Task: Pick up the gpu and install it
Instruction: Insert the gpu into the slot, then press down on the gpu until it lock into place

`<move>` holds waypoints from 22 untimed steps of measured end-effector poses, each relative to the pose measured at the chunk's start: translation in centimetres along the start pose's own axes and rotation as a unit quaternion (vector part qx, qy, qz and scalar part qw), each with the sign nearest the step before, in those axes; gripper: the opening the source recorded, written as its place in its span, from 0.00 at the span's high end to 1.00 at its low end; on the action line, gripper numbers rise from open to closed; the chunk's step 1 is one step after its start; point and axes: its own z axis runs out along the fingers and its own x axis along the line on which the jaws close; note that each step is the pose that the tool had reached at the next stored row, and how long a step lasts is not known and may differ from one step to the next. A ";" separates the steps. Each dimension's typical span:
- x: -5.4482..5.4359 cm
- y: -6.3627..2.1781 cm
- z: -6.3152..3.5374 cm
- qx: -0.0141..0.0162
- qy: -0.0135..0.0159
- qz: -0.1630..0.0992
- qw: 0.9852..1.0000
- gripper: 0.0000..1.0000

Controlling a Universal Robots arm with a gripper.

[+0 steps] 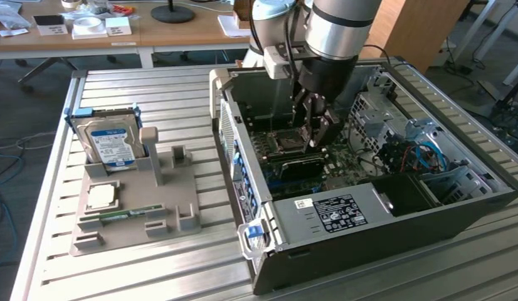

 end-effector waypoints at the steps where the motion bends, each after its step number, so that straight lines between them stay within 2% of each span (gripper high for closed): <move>1: 0.0 0.00 0.00 0.000 0.000 0.000 1.000 0.31; 14: 0.0 0.00 0.00 0.000 0.000 0.000 1.000 0.33; 15: 0.0 0.00 0.00 0.000 0.000 0.000 1.000 0.39; 16: 0.0 0.00 0.00 0.000 0.000 0.000 1.000 0.39; 19: 0.0 0.00 0.00 0.000 0.000 0.000 1.000 0.57; 20: 0.0 0.00 0.00 0.000 0.000 0.000 1.000 0.57; 22: 0.0 0.00 0.00 0.000 0.000 0.000 1.000 0.69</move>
